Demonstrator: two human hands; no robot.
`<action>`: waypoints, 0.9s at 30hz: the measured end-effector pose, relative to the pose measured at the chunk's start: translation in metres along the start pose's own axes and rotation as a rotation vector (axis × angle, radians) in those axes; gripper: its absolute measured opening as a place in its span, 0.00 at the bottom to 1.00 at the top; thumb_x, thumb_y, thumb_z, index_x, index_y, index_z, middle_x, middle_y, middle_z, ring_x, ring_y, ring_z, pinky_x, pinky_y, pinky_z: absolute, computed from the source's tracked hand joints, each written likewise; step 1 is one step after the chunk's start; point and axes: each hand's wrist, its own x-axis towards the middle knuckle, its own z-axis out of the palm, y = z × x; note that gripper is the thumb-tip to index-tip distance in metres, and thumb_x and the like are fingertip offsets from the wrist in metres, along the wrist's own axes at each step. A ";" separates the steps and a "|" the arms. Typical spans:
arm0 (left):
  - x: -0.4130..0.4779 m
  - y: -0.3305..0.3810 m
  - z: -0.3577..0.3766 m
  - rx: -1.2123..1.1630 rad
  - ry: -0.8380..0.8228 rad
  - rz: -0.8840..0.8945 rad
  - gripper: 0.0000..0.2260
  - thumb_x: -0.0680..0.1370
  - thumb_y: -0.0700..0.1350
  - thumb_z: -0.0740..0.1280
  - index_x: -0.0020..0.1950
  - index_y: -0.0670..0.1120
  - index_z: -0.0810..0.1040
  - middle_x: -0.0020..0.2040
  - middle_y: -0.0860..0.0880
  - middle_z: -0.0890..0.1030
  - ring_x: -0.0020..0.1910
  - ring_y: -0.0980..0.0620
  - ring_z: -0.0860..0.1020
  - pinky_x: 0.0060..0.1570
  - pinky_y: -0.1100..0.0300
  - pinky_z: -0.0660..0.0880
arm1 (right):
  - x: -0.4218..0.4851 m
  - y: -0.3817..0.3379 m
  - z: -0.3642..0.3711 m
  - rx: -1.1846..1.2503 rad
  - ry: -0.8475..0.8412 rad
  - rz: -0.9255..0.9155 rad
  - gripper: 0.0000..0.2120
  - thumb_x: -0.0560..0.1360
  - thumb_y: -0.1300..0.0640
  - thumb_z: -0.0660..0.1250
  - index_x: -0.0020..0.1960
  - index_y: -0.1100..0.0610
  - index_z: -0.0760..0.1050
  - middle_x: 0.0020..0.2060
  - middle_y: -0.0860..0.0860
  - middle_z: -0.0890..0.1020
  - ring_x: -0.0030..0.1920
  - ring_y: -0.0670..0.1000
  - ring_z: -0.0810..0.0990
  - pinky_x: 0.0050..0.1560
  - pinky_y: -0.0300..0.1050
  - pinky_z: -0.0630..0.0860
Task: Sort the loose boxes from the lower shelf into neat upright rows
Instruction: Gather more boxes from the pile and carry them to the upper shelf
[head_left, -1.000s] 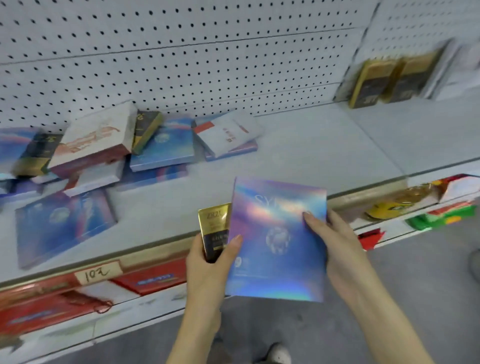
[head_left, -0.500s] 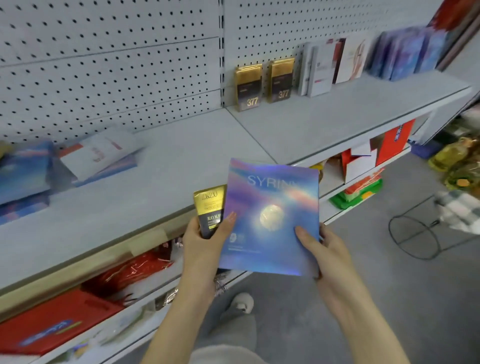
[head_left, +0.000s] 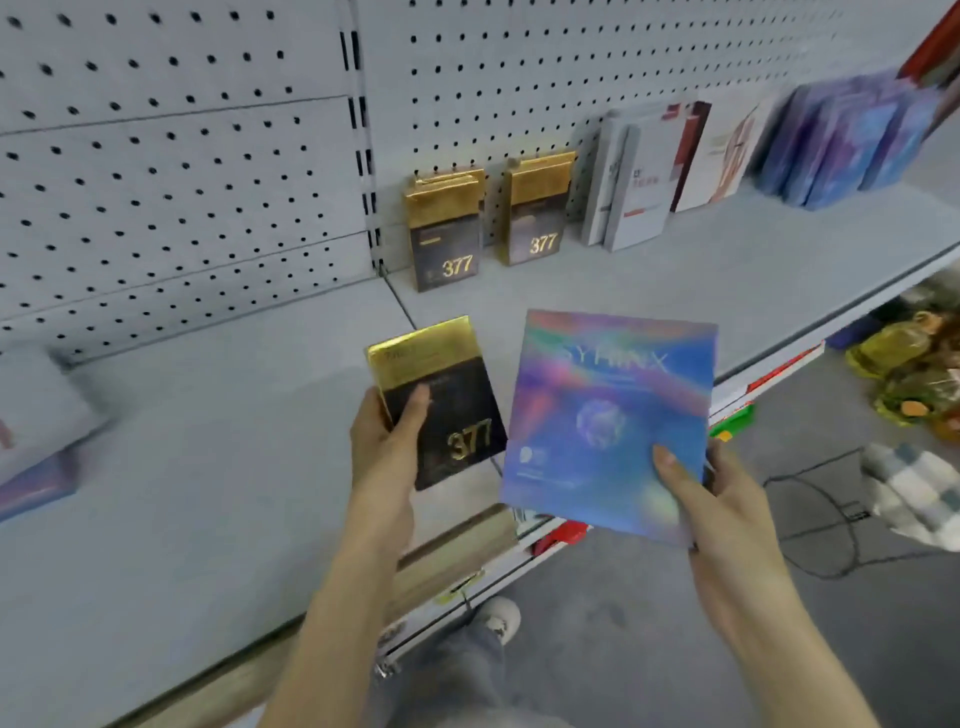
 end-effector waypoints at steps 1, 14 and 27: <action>0.016 0.004 0.009 0.012 -0.008 0.019 0.07 0.78 0.42 0.65 0.56 0.45 0.76 0.48 0.51 0.83 0.45 0.58 0.82 0.42 0.62 0.79 | 0.019 -0.004 0.005 0.005 0.000 0.004 0.09 0.76 0.60 0.67 0.56 0.57 0.75 0.48 0.50 0.85 0.48 0.52 0.83 0.50 0.48 0.79; 0.160 0.035 0.097 1.022 0.080 0.661 0.26 0.72 0.50 0.73 0.66 0.49 0.68 0.60 0.49 0.76 0.58 0.49 0.76 0.50 0.54 0.75 | 0.127 -0.007 0.007 0.165 0.056 0.078 0.18 0.67 0.53 0.70 0.55 0.58 0.75 0.46 0.52 0.85 0.41 0.47 0.84 0.40 0.38 0.81; 0.194 0.053 0.098 1.488 0.235 0.953 0.34 0.67 0.52 0.77 0.69 0.47 0.68 0.68 0.38 0.66 0.64 0.37 0.66 0.62 0.45 0.64 | 0.160 -0.025 -0.022 0.182 0.064 0.057 0.20 0.61 0.49 0.74 0.50 0.54 0.75 0.42 0.49 0.85 0.40 0.48 0.84 0.40 0.38 0.81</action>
